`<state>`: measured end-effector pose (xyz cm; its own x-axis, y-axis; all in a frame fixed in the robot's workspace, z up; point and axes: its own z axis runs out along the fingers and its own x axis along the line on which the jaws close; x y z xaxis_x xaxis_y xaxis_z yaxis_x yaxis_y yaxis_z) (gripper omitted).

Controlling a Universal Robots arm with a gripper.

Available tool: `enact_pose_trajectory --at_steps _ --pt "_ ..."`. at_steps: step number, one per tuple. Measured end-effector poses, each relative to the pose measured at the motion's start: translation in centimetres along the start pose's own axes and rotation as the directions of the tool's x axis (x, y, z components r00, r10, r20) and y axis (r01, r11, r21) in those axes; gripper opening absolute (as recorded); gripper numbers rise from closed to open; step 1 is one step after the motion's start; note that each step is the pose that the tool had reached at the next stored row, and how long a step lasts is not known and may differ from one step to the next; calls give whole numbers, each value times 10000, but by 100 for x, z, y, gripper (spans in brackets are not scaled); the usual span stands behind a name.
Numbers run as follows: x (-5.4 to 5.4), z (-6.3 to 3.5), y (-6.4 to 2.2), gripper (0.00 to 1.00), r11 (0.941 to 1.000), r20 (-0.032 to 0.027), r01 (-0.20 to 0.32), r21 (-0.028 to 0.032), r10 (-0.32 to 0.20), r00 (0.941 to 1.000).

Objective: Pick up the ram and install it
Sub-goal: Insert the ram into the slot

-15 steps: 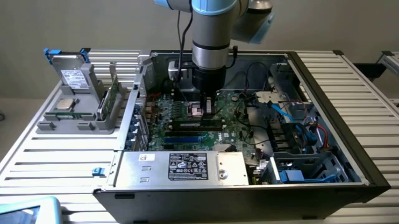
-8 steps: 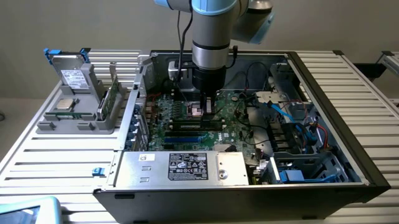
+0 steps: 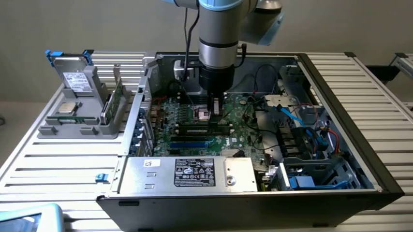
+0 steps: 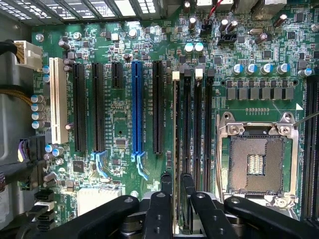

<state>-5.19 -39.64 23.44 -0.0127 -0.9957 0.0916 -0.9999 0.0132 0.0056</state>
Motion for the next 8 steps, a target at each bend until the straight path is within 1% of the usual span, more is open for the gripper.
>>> enact_pose_trajectory --at_steps 8 --pt "7 -79 0 22 10000 45 0 0 0 10000"
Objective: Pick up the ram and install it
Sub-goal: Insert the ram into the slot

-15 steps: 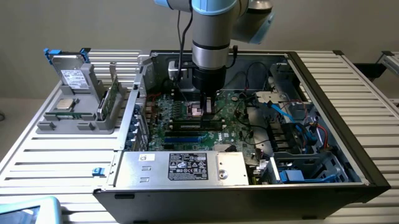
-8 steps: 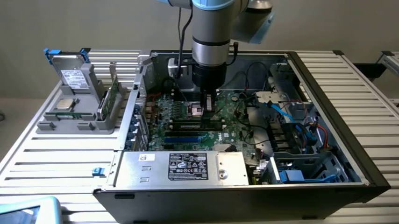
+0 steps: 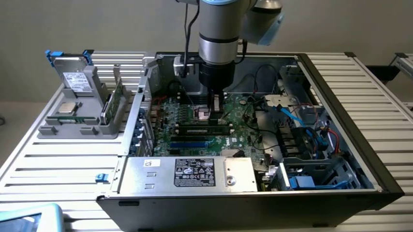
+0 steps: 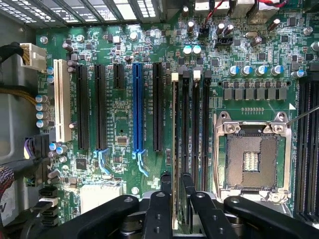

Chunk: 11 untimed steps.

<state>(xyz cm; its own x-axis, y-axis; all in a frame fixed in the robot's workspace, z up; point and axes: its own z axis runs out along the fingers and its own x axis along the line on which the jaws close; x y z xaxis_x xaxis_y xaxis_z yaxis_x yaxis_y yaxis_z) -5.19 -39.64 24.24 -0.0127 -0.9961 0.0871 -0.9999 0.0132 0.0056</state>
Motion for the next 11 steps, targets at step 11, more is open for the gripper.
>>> enact_pose_trajectory --at_steps 11 --pt "0 0 0 13 10000 0 0 -1 0 10000"
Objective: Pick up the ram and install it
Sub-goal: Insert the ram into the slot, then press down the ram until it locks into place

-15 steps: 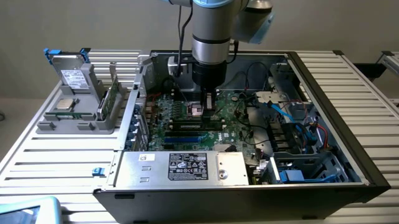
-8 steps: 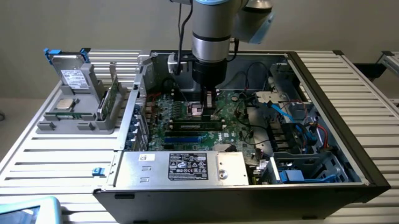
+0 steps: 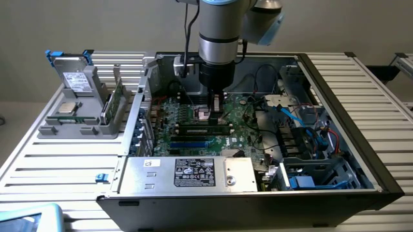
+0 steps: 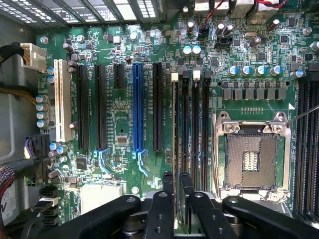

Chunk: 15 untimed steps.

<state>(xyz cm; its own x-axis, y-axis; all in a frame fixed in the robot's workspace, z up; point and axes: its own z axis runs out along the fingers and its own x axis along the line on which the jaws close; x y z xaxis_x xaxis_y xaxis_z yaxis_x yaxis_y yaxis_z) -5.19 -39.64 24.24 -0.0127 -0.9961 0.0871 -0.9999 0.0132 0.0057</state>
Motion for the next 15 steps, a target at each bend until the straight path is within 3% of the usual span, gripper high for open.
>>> enact_pose_trajectory --at_steps 15 --pt "0 0 0 11 10000 0 0 0 0 10000"
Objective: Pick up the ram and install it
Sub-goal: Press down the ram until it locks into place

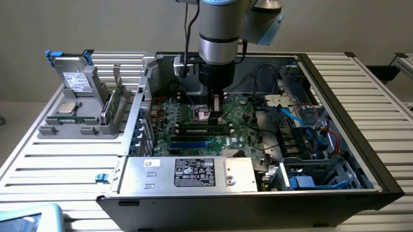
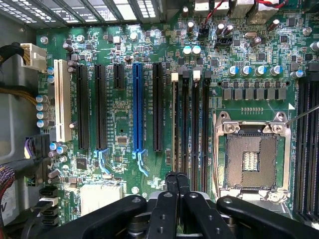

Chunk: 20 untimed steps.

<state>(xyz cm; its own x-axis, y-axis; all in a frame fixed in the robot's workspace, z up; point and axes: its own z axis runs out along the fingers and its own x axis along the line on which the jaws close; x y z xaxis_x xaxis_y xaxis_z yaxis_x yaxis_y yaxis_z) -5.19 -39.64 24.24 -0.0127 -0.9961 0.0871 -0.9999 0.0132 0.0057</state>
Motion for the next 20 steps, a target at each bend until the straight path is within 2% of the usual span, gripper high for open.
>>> enact_pose_trajectory --at_steps 3,6,13,20 --pt "0 -1 -19 11 10000 1 2 -3 -2 10000" --pt "-1 0 -98 11 10000 9 3 -16 -3 10000" --pt "-1 3 -224 11 10000 11 4 -24 -4 10000" --pt "13 14 -207 11 10000 45 28 -19 -28 10000"
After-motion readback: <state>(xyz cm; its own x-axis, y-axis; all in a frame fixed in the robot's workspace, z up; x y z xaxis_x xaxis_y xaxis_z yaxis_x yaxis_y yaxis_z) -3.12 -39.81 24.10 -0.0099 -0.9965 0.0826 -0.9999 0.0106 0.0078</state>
